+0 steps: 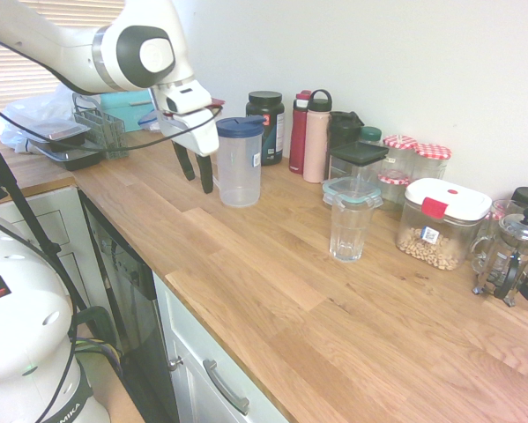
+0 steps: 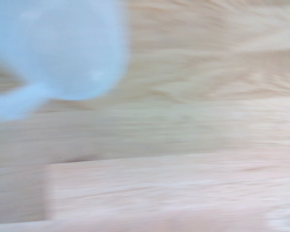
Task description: Pour me some water
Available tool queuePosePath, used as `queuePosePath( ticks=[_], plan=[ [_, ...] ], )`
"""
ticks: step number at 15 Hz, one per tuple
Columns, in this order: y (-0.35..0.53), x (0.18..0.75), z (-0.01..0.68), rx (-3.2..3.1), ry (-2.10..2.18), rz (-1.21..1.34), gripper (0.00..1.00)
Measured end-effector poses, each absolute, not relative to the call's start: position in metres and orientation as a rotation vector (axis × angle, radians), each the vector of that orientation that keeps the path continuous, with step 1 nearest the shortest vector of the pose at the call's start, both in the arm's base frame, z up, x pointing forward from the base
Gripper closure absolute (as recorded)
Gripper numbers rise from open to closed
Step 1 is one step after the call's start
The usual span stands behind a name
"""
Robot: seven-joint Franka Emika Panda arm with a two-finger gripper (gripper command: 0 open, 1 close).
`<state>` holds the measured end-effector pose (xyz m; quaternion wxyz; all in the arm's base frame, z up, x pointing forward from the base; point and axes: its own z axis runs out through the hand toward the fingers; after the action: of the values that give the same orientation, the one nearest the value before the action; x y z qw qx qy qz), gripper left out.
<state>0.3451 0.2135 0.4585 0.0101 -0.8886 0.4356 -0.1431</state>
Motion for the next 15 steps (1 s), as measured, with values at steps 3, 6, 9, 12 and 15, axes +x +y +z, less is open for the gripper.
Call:
queuePosePath(
  ticks=[3, 6, 9, 12, 15],
  plan=[
    [0.264, 0.34, 0.48, -2.742, 1.345, -0.599, 0.0],
    [0.287, 0.366, 0.489, -2.71, 1.371, -0.663, 0.0],
    [0.297, 0.396, 0.479, -2.7, 1.414, -0.664, 0.0],
    [0.303, 0.421, 0.46, -2.671, 1.429, -0.713, 1.0],
    [0.302, 0.441, 0.446, -2.66, 1.428, -0.725, 1.0]
  ],
)
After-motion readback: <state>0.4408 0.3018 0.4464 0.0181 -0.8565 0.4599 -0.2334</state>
